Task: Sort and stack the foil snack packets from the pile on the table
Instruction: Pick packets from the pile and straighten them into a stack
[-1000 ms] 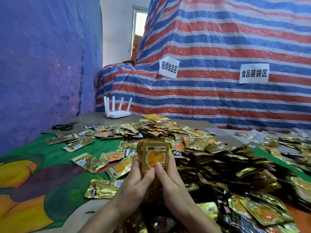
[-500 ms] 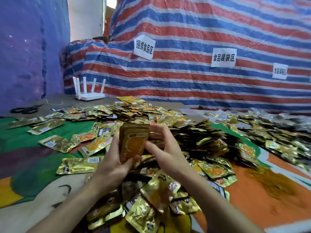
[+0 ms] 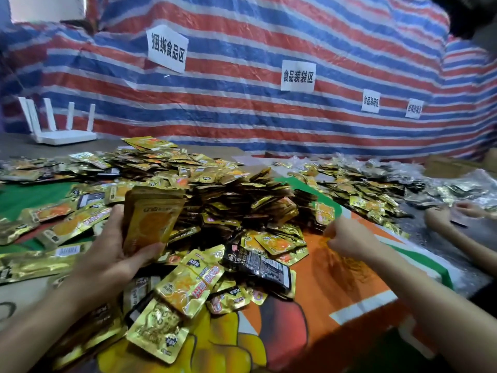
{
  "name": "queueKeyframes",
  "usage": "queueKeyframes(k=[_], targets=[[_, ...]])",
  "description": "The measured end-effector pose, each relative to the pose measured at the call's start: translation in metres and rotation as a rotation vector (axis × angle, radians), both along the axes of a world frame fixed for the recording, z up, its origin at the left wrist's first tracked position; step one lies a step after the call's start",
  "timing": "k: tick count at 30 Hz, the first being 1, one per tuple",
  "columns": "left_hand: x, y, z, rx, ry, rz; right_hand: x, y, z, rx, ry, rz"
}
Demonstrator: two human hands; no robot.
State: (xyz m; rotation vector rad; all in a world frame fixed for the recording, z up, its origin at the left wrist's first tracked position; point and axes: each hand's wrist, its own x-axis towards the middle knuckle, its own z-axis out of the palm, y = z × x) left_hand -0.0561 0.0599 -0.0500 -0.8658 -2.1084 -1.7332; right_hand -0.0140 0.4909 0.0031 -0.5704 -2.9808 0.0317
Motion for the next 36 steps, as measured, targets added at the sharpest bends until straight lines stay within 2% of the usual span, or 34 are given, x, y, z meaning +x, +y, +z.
queueKeyframes(k=[3, 13, 19, 27, 36], targets=[[0.001, -0.002, 0.000, 0.008, -0.001, 0.002, -0.005, -0.002, -0.011, 0.006, -0.061, -0.027], [0.006, -0.002, 0.009, 0.115, 0.008, 0.065, -0.011, -0.002, -0.010, 0.049, 0.044, -0.091], [0.007, -0.002, 0.009, 0.103, -0.019, 0.030, -0.005, -0.001, -0.016, 0.078, 0.007, -0.121], [0.009, -0.003, 0.010, 0.073, -0.024, 0.039, 0.001, 0.004, -0.006, 0.054, 0.176, -0.101], [0.008, -0.004, 0.010, 0.047, -0.043, 0.043, -0.001, 0.005, 0.008, -0.116, 0.308, -0.003]])
